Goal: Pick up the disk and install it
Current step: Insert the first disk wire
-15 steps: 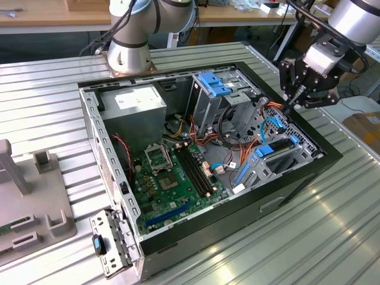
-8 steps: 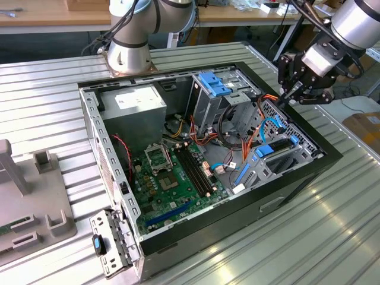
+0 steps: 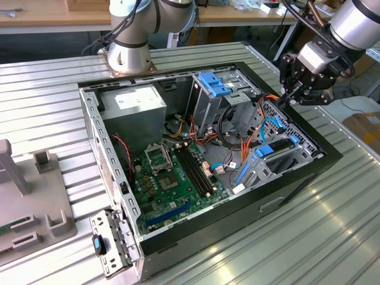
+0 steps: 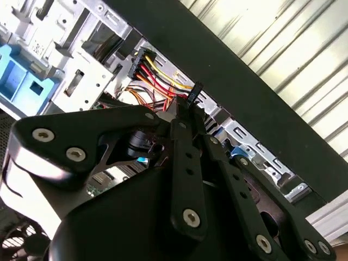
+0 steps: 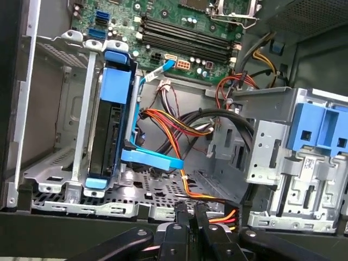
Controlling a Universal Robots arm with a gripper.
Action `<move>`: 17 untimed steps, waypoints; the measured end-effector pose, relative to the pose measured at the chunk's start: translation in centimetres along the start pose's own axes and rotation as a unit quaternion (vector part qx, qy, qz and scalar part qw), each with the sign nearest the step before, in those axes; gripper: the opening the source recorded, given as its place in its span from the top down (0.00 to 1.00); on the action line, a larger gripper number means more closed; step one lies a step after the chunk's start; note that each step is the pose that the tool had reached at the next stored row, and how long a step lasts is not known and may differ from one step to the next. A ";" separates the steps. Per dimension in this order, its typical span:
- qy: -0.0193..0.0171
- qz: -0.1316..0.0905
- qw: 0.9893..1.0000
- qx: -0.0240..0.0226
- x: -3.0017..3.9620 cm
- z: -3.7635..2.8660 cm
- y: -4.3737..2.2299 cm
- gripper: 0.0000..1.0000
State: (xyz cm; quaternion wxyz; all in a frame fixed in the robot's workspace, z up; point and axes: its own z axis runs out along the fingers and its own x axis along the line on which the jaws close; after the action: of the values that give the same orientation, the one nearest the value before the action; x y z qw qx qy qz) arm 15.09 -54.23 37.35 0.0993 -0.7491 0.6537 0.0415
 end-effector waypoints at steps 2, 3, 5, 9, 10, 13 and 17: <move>0.001 0.009 1.000 0.002 0.06 -0.02 0.00 0.84; -0.003 0.011 1.000 0.003 0.40 -0.08 0.05 0.84; -0.015 0.012 1.000 0.004 1.59 -0.34 0.24 0.84; -0.026 0.013 1.000 0.006 2.97 -0.63 0.47 0.84; -0.026 0.013 1.000 0.006 3.11 -0.64 0.54 0.84; -0.026 0.013 1.000 0.006 3.80 -0.79 0.90 0.84; -0.026 0.013 1.000 0.006 4.58 -1.02 1.78 0.84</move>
State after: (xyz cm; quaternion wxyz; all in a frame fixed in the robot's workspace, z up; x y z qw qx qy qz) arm 13.92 -59.12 37.30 0.1200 -0.7389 0.6604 0.0585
